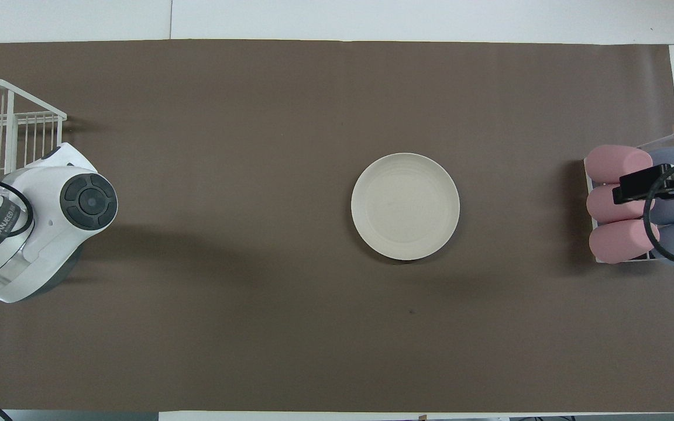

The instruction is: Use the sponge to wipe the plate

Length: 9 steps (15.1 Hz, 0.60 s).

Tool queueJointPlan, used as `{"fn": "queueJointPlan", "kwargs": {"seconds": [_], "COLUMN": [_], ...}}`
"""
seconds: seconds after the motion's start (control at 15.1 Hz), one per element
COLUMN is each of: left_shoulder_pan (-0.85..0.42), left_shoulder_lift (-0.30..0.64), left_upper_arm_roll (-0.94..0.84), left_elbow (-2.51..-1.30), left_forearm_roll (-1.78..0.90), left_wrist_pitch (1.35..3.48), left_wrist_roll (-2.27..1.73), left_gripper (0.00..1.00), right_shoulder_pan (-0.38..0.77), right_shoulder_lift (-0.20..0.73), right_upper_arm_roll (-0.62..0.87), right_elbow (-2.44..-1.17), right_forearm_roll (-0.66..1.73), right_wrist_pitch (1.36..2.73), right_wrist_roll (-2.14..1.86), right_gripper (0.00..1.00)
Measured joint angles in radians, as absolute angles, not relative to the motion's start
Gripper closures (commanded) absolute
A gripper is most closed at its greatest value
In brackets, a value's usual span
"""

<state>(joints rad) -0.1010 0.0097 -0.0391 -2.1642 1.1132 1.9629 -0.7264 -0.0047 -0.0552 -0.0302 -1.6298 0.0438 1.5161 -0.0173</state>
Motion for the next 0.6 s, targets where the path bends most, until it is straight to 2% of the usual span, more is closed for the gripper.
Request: {"fn": "queueJointPlan", "kwargs": {"seconds": [0.13, 0.2, 0.33, 0.6], "left_shoulder_pan": [-0.101, -0.101, -0.101, -0.101], "left_shoulder_lift": [0.010, 0.010, 0.010, 0.009], "left_upper_arm_roll": [-0.039, -0.039, -0.040, -0.040], "left_elbow": [-2.165, -2.165, -2.165, -2.165], "left_forearm_roll": [1.113, 1.113, 1.113, 1.113], "left_wrist_pitch": [1.965, 1.965, 1.966, 1.967], "left_wrist_roll": [-0.728, -0.729, -0.730, -0.735], "left_gripper": [0.16, 0.07, 0.00, 0.00], "right_shoulder_pan": [-0.005, -0.005, -0.005, -0.005], "right_shoulder_lift": [-0.055, -0.055, -0.055, -0.055], "right_upper_arm_roll": [-0.030, -0.030, -0.030, -0.030], "right_elbow": [-1.630, -1.630, -1.630, -1.630], "right_forearm_roll": [0.044, 0.044, 0.044, 0.044], "right_wrist_pitch": [1.516, 1.516, 1.516, 1.516], "right_wrist_roll": [-0.017, -0.017, -0.017, -0.017], "right_gripper": [0.00, 0.00, 0.00, 0.00]}}
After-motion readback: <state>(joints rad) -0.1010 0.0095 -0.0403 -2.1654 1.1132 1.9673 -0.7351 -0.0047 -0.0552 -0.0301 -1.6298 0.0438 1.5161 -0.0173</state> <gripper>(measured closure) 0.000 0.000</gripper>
